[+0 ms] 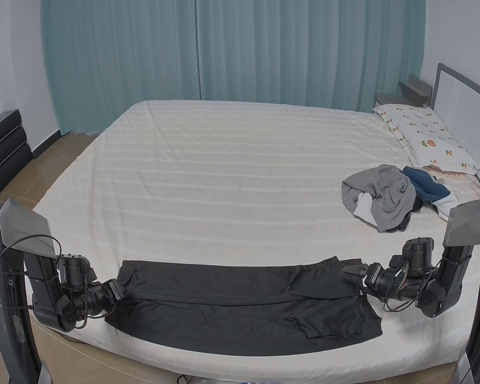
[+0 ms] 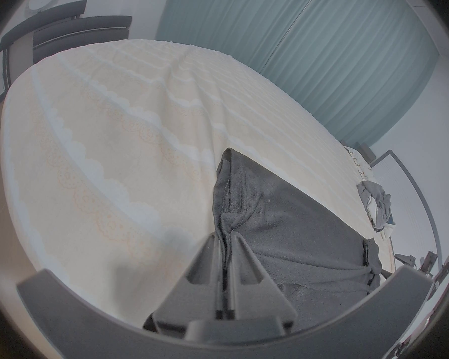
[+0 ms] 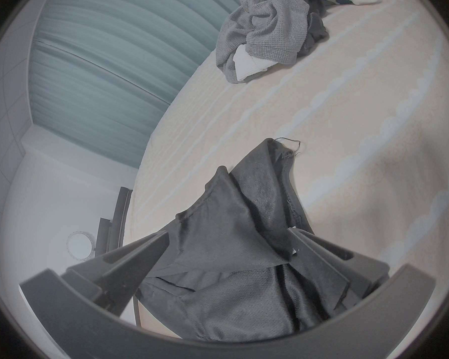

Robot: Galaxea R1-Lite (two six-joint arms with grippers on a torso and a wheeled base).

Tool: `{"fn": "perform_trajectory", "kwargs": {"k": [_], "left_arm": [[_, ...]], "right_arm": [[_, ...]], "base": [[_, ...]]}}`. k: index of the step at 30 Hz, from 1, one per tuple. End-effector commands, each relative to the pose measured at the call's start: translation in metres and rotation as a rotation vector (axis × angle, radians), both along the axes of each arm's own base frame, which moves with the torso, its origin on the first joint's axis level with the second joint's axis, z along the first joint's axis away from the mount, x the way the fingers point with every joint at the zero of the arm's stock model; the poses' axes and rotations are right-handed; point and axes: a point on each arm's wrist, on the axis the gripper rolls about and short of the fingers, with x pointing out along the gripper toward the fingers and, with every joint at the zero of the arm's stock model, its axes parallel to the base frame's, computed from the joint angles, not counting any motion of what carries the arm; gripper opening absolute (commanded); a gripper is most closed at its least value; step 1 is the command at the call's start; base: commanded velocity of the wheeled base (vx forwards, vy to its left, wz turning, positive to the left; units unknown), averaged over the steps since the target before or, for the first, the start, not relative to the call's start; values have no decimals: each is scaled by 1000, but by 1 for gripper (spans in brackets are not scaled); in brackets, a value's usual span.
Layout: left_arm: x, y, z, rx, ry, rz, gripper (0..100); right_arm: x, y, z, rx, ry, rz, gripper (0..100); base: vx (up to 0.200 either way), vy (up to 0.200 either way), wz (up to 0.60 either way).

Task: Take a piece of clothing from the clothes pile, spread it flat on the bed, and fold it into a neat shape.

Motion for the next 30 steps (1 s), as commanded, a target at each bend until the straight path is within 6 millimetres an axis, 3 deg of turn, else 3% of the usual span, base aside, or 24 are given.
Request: {"fn": "perform_trajectory", "kwargs": {"k": [1,14,15,30], "left_arm": [[0,1,-1,2,3,3,0],[-1,2,-1,5,4,6,0],[-1,2,-1,5,4,6,0],[1,4,-1,6,-3,11,0]], "right_arm": [[1,0,-5,-1,12,0,100],[4,5,-18,-23,31,31,100],[4,5,-18,-28,30,35,0],[-6,-5,-14,-141,42,35,0]], "base": [[0,0,0],[0,0,0],[0,0,0],[0,0,0]]}}
